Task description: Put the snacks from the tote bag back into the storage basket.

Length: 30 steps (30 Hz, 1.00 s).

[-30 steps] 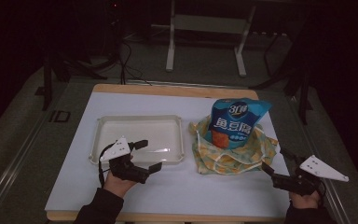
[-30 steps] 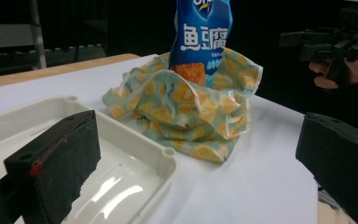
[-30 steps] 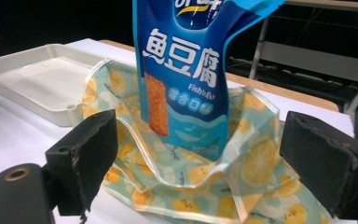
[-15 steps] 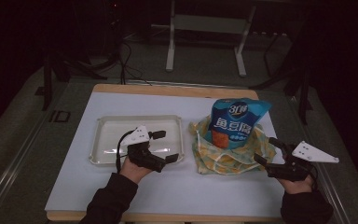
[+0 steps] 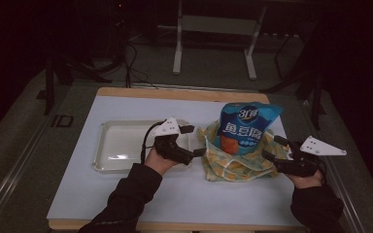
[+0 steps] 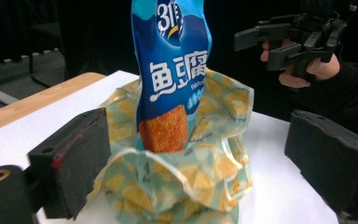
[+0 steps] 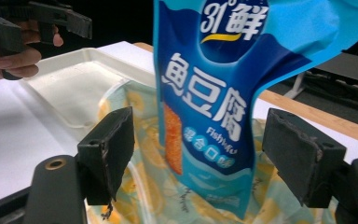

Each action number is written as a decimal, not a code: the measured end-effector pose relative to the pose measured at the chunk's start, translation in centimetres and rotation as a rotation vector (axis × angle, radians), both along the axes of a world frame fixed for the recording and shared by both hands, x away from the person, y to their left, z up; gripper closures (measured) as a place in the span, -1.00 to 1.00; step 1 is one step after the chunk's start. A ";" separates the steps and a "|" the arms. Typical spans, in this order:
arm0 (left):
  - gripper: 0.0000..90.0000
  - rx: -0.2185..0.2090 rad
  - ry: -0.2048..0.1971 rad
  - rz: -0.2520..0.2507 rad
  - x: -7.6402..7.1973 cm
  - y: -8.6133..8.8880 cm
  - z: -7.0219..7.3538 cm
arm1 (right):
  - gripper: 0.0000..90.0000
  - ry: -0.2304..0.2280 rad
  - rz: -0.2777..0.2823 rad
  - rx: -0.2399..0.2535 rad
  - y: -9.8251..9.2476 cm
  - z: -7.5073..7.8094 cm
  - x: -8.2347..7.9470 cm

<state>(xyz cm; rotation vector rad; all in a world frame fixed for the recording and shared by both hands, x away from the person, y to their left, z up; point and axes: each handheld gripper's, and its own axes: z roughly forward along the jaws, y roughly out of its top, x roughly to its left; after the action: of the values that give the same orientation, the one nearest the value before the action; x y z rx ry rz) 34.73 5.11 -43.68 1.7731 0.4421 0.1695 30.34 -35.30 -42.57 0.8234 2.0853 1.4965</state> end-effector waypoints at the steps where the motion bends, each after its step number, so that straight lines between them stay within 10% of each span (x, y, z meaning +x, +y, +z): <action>1: -0.70 0.000 0.000 0.000 0.0 0.0 0.0 | -0.36 0.008 -0.004 -0.007 0.0 0.0 0.2; 30: -0.27 0.057 0.057 0.021 6.8 -6.7 -0.9 | 0.12 0.057 -0.025 -0.020 -0.4 -1.3 5.3</action>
<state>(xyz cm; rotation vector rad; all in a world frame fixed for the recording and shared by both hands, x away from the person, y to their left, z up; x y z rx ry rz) 41.57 -1.57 -44.54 1.8334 0.5016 0.1476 35.66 -35.75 -43.85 0.8915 2.1196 1.4526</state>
